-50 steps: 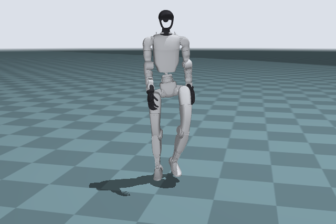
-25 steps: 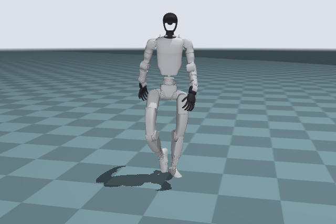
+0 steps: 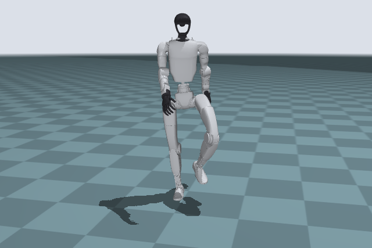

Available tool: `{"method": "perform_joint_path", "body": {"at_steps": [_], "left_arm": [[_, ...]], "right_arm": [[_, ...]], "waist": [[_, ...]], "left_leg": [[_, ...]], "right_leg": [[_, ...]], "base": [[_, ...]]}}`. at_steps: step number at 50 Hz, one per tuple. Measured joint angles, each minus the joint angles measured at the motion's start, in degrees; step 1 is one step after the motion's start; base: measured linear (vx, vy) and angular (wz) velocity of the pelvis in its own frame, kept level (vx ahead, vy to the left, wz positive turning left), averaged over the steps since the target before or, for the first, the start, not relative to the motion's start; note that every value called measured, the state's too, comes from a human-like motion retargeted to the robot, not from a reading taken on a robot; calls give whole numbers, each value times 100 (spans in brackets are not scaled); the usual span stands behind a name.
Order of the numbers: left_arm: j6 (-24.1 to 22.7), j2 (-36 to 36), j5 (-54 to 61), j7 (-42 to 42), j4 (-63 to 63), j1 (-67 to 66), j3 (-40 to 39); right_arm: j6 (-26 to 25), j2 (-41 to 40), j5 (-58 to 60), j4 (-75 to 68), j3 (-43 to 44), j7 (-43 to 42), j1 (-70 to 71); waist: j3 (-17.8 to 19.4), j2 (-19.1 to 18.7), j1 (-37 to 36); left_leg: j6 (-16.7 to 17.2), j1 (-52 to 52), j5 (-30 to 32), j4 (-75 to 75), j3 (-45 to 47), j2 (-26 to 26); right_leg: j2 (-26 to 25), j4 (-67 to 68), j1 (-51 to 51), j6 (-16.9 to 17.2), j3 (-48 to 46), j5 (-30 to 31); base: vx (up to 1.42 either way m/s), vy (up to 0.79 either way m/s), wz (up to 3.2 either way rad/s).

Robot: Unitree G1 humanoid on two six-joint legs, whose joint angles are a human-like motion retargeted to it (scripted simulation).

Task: In place motions

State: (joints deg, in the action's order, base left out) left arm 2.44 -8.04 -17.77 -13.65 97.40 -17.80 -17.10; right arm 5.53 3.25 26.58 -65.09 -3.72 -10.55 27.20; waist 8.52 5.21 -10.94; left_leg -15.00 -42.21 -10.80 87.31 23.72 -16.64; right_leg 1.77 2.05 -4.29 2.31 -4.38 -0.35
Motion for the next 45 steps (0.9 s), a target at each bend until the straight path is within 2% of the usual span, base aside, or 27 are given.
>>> {"method": "perform_joint_path", "body": {"at_steps": [3,5,7,8,9,10,11,12,13,15,17,18,22,26,29,31,33,34,35,36,37,38,40,41,42,43,45], "left_arm": [[-593,25,44,-431,0,650,543],[-1006,125,-148,-1031,-78,1069,998],[-1123,225,-456,-1385,-344,1405,1439],[-1142,269,-599,-1338,-474,1558,1667],[-1206,296,-692,-1138,-595,1782,1866],[-1293,314,-759,-861,-709,2042,2049],[-1403,242,-768,-470,-867,2480,2146],[-1513,184,-772,-119,-1049,2918,2236],[-1621,157,-764,153,-1277,3358,2314],[-1905,18,-660,610,-1788,4023,2569],[-2106,-209,-722,1305,-2377,4474,2586],[-2157,-354,-782,1596,-2639,4589,2467],[-1785,-304,-484,1386,-3042,4616,2371],[-1378,-85,-150,1778,-2854,4310,2382],[-1119,120,-258,2110,-2481,3906,2254],[-998,211,-374,1952,-2149,3553,2195],[-784,291,-500,1320,-1787,3027,2134],[-682,366,-680,738,-1608,2619,1942],[-591,459,-915,61,-1431,2156,1676],[-526,459,-878,-540,-1188,1721,1586],[-449,450,-833,-1036,-955,1270,1525],[-345,421,-770,-1325,-738,790,1521],[21,318,-826,-1340,-397,207,1347],[127,175,-944,-1284,-159,88,1217],[229,45,-1008,-1261,0,-65,1074],[325,-62,-968,-1305,0,-288,901],[496,-196,-585,-1301,0,-623,620]], "right_arm": [[74,-153,-319,33,347,364,-925],[359,-81,-763,-324,562,529,-1700],[548,77,-1230,-1112,811,726,-2444],[485,201,-1358,-1617,1013,880,-2788],[241,345,-1413,-2092,1250,1016,-3067],[-93,498,-1434,-2552,1506,1143,-3312],[-577,618,-1549,-2948,1756,1213,-3351],[-1089,740,-1712,-3216,1991,1261,-3434],[-1657,867,-1968,-3227,2198,1264,-3608],[-2417,1082,-2535,-3231,2413,1259,-4080],[-2813,1157,-2898,-3231,2583,1540,-4458],[-2947,1178,-2908,-3231,2653,1711,-4580],[-2872,1171,-2870,-3231,2847,1782,-5116],[-2841,1029,-2774,-3231,2810,1747,-5247],[-2727,922,-2732,-3231,2621,1875,-4982],[-2543,895,-2678,-3231,2410,2057,-4649],[-2349,874,-2568,-3231,2142,2115,-4250],[-2267,856,-2552,-3231,1975,2003,-4038],[-2192,836,-2559,-3231,1795,1835,-3822],[-2118,758,-2625,-3231,1634,1518,-3546],[-2009,673,-2734,-3231,1468,1217,-3265],[-1835,575,-2928,-3231,1290,949,-2973],[-1424,383,-3300,-3231,900,877,-1969],[-1249,238,-3258,-2915,950,881,-1515],[-1094,121,-3175,-2576,961,915,-1063],[-977,60,-3011,-2189,891,1008,-616],[-902,60,-2333,-1490,916,1144,281]], "waist": [[-193,61,308],[-412,213,471],[-671,90,736],[-798,0,959],[-875,-113,1272],[-925,-236,1628],[-659,-425,1523],[-321,-519,1438],[160,-424,1395],[674,-504,1452],[826,-631,1684],[863,-675,1865],[848,-1043,2234],[603,-1029,2112],[499,-781,1934],[384,-597,1803],[174,-455,1631],[45,-398,1540],[-90,-342,1448],[-262,-502,1344],[-400,-559,1269],[-472,-407,1253],[-470,49,1079],[-363,-41,785],[-280,-119,504],[-245,-175,251],[-17,-103,-207]], "left_leg": [[0,1377,598,-1843,130,679],[1,2451,1245,-3818,234,1470],[526,3618,634,-5989,-322,2257],[491,4311,-192,-6922,96,2286],[540,4582,-366,-7524,1,2287],[631,4641,-213,-7960,-349,2273],[763,4495,-171,-7942,-460,1893],[858,4438,-184,-7875,-560,1639],[878,4559,-308,-7711,-638,1640],[938,4703,-279,-7739,-441,1447],[833,4377,-316,-7526,-572,1374],[762,4123,-345,-7338,-750,1350],[655,3906,-142,-7505,-1069,1111],[651,4103,50,-7971,-1036,1299],[724,4505,83,-8268,-762,1642],[802,4746,80,-8418,-499,1862],[898,4833,56,-8409,-243,1907],[904,4834,-21,-8283,-113,1906],[892,4826,-127,-8112,21,1907],[813,4571,-179,-7838,9,1708],[698,4375,-199,-7480,70,1646],[511,4293,-156,-6954,277,1855],[219,3512,949,-4762,946,1514],[87,2467,1533,-3475,459,1141],[0,1480,1792,-2301,-13,888],[0,606,1403,-1353,-454,875],[0,-657,688,290,-574,-6]], "right_leg": [[220,-6,-10,255,-235,71],[563,89,56,547,-308,216],[439,307,70,769,-503,468],[363,468,56,914,-710,663],[292,699,97,1053,-1053,1000],[222,963,164,1190,-1466,1408],[105,1583,501,1237,-1678,2351],[171,2595,891,1269,-1801,2991],[602,4392,1390,1269,-1742,3024],[481,6401,2318,1269,-1359,3035],[1188,7575,3153,1269,-1705,3035],[1309,7940,3569,1269,-1713,3035],[767,8436,4744,1269,-1676,3035],[668,8083,4658,1269,-1533,3035],[1023,7672,3652,1269,-1595,3035],[1295,7193,2761,1269,-1855,3035],[1219,6340,1894,1269,-2106,3035],[983,5704,1472,1269,-2042,3035],[677,4995,1052,1269,-1891,3035],[-109,3071,468,1269,-1294,3035],[-506,1557,-58,1269,-1054,2733],[-125,860,-466,1269,-1530,1829],[657,309,-673,1229,-1267,658],[459,158,-580,1047,-883,527],[261,40,-473,862,-559,407],[61,-14,-336,673,-356,309],[-143,-71,-252,277,-664,80]], "base": [[-6,27,92],[12,41,73],[36,26,97],[35,29,160],[25,32,211],[-17,10,110],[-47,-16,-3],[-65,-48,-108],[-51,-47,-70],[-39,-13,-18],[-34,48,38],[-24,48,38],[-6,24,30],[7,3,-12],[13,-12,-24],[18,-24,-56],[18,-45,-99],[22,-49,-105],[18,-19,-95],[15,13,-75],[18,53,-26],[18,56,-3],[-4,30,-32],[-30,-23,-90],[-37,-56,-114],[-35,-62,-112],[-26,-64,-112]]}}
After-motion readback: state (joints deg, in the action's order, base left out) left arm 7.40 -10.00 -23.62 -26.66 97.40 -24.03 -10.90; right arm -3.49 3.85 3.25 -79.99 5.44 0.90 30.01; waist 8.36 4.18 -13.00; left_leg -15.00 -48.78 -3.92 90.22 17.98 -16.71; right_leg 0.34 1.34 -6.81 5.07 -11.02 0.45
